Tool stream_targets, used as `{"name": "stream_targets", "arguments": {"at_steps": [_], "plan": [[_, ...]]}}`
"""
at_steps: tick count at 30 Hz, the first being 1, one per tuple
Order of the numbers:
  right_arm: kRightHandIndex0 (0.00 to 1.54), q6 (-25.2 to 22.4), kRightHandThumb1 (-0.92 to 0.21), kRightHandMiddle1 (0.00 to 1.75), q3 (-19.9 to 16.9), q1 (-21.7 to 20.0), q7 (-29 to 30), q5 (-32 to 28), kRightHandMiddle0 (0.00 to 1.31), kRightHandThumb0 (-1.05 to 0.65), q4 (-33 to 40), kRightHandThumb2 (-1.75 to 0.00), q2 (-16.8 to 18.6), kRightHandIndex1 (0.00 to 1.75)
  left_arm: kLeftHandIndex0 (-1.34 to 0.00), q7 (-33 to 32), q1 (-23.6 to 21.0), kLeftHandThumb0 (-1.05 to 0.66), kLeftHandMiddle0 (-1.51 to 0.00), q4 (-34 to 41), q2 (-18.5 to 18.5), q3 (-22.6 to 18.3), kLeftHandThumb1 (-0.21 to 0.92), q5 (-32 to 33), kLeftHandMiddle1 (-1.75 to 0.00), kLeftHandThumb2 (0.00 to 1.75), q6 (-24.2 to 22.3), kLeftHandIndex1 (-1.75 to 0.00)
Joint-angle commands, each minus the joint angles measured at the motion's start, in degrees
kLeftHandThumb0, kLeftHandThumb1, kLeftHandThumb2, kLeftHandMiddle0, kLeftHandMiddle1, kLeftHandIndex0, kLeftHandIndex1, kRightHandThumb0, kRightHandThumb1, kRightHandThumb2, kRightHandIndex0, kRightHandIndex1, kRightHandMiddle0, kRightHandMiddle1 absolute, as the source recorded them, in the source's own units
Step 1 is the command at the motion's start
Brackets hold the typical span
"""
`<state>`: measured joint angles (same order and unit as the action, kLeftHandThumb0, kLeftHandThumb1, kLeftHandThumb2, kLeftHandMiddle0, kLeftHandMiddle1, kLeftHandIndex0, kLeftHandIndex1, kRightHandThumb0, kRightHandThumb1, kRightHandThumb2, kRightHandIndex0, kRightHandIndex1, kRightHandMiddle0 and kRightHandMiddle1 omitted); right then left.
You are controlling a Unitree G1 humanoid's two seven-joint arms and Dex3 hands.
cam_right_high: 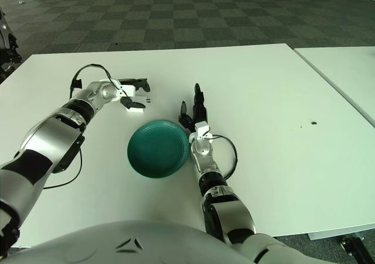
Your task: Put the charger into the plate.
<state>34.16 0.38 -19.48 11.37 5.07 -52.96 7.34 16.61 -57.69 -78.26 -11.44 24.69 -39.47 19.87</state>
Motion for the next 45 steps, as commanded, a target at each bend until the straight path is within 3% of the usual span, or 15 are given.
{"name": "stream_targets", "arguments": {"at_steps": [1, 21, 39, 43, 44, 45], "plan": [[0.00, -4.5, -0.92, 0.00, -0.5, 11.8, 0.0, 0.1, 0.00, -0.87, -12.7, -0.82, 0.1, 0.00, 0.00, 0.2, 2.3, -0.88, -0.24, -1.2, -0.3, -0.4, 0.92, 0.9, -0.02, 0.69, -2.4, -0.93], [0.00, -3.8, -0.92, 0.00, -2.5, 13.9, -3.0, -1.7, 0.00, -0.87, -11.4, -0.82, -0.8, 0.00, -0.15, -5.4, 13.0, -0.86, -0.22, -1.9, 1.3, 1.8, 0.92, -0.2, 0.00, 0.41, -7.5, -1.14], [0.00, -3.4, -0.92, 0.00, -5.7, 16.9, -5.7, -3.6, 0.00, -0.90, -10.1, -0.82, -6.4, 0.00, -0.15, -18.8, 18.2, -0.90, -0.22, -2.3, 1.7, 8.0, 0.92, -5.3, 0.00, 0.25, -11.4, -1.22], [0.00, -4.4, -0.92, 0.00, -6.9, 17.3, -5.4, -4.5, 0.01, -0.88, -10.0, -0.80, -6.8, 0.00, -0.17, -23.7, 19.4, -0.81, -0.29, -2.3, 2.7, 9.4, 0.89, -6.3, -0.04, 0.22, -11.9, -1.25], [0.00, -4.6, -0.92, 0.01, -7.2, 17.5, -5.3, -4.7, 0.01, -0.87, -9.9, -0.80, -6.7, 0.00, -0.18, -24.9, 19.9, -0.78, -0.30, -2.4, 2.9, 9.7, 0.87, -6.5, -0.08, 0.23, -12.0, -1.27], [0.00, -4.9, -0.92, 0.01, -7.4, 17.8, -5.1, -4.8, 0.01, -0.86, -9.5, -0.79, -6.5, 0.00, -0.18, -26.1, 20.2, -0.73, -0.27, -2.4, 3.1, 10.0, 0.83, -6.7, -0.23, 0.29, -12.0, -1.30]]}}
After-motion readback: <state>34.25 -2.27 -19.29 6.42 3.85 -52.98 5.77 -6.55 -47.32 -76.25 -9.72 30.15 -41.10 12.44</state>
